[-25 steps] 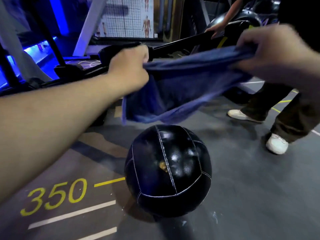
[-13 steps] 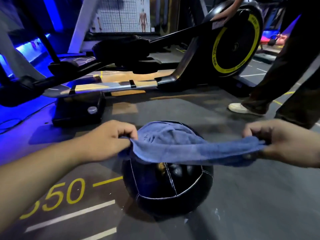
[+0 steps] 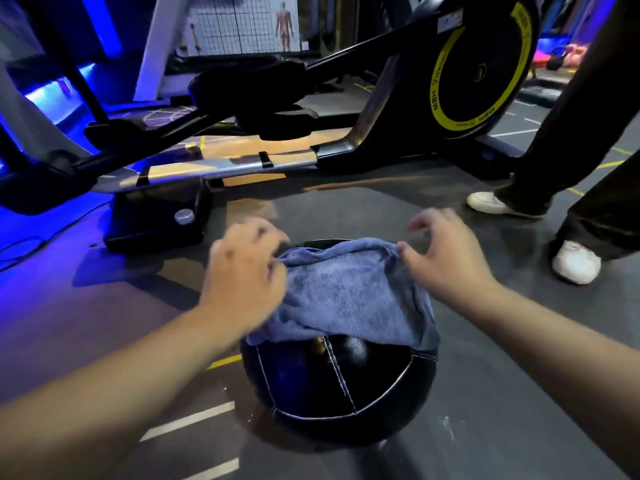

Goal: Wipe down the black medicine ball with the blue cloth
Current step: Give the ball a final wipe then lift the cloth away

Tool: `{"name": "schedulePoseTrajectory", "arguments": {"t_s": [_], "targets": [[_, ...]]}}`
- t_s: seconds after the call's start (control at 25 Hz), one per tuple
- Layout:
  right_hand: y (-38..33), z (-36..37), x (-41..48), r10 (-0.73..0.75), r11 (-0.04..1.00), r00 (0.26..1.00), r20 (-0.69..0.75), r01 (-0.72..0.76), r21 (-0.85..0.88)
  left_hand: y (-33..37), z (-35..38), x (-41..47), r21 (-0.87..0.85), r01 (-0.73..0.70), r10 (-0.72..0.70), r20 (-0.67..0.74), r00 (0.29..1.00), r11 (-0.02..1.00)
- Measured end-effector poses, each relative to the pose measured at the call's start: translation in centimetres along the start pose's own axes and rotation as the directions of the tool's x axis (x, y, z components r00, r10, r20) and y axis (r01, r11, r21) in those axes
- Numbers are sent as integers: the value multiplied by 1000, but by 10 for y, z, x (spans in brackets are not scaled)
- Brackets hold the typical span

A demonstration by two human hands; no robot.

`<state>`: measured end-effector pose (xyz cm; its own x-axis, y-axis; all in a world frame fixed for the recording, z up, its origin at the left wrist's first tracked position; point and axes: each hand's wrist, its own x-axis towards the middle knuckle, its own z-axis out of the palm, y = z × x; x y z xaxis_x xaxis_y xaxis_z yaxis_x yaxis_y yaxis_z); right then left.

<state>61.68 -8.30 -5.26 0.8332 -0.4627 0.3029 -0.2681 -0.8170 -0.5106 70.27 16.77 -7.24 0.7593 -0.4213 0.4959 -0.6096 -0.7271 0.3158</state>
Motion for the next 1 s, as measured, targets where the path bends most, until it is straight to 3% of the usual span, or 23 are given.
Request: {"name": "schedulePoseTrajectory", "arguments": {"t_s": [0.04, 0.08, 0.16, 0.2, 0.28, 0.36, 0.44, 0.52, 0.6, 0.64, 0.72, 0.76, 0.8, 0.84, 0.88, 0.92, 1.0], "targets": [[-8, 7, -15, -41, 999, 998, 38, 41, -12, 10, 1, -10, -28, -100, 103, 105, 989, 995], [-15, 15, -28, -44, 999, 993, 114, 45, -2, 16, 4, -17, -51, -72, 83, 268, 960, 996], [-24, 31, -46, 0, 1000, 951, 308, -5, 17, 20, 16, -25, -41, 178, -125, 555, 822, 983], [-26, 36, -51, 28, 999, 923, 383, -33, 5, 19, 21, -27, -65, 251, -166, 590, 790, 966], [-27, 44, -56, 51, 999, 905, 422, -46, -23, 20, 28, -33, -178, 260, -135, 517, 845, 949], [-25, 49, -60, 13, 1000, 929, 370, -16, 5, 31, 34, -39, -345, 252, -95, 413, 906, 904], [-24, 53, -64, -63, 997, 947, 314, 48, 57, 44, 38, -41, -496, 301, -114, 372, 921, 814], [-27, 48, -63, -100, 989, 951, 293, 63, 134, 59, 30, -36, -681, 420, -220, 364, 905, 601], [-34, 39, -60, -39, 942, 943, 332, -76, 327, 76, 17, -24, -825, 461, -275, 383, 882, 327], [-41, 32, -60, 5, 827, 922, 387, -221, 517, 86, 11, -17, -871, 462, -278, 407, 870, 171], [-47, 19, -58, -25, 365, 873, 487, -445, 818, 109, -3, -1, -852, 483, -246, 522, 817, -204], [-50, 9, -57, -52, 147, 851, 523, -512, 846, 117, -9, 8, -786, 492, -199, 586, 786, -374], [-52, -2, -54, -77, -11, 834, 546, -549, 836, 127, -16, 14, -719, 511, -145, 634, 759, -471], [-51, -9, -52, -104, -140, 821, 562, -571, 809, 134, -21, 19, -693, 539, -111, 657, 746, -479], [-49, -15, -49, -116, -223, 823, 556, -567, 793, 136, -24, 22, -736, 558, -105, 635, 765, -383], [-46, -19, -47, -98, -240, 837, 538, -545, 803, 135, -26, 23, -813, 551, -122, 576, 808, -185], [-33, -19, -42, -2, -109, 864, 503, -500, 859, 116, -31, 25, -868, 403, -153, 374, 915, 288]]}}
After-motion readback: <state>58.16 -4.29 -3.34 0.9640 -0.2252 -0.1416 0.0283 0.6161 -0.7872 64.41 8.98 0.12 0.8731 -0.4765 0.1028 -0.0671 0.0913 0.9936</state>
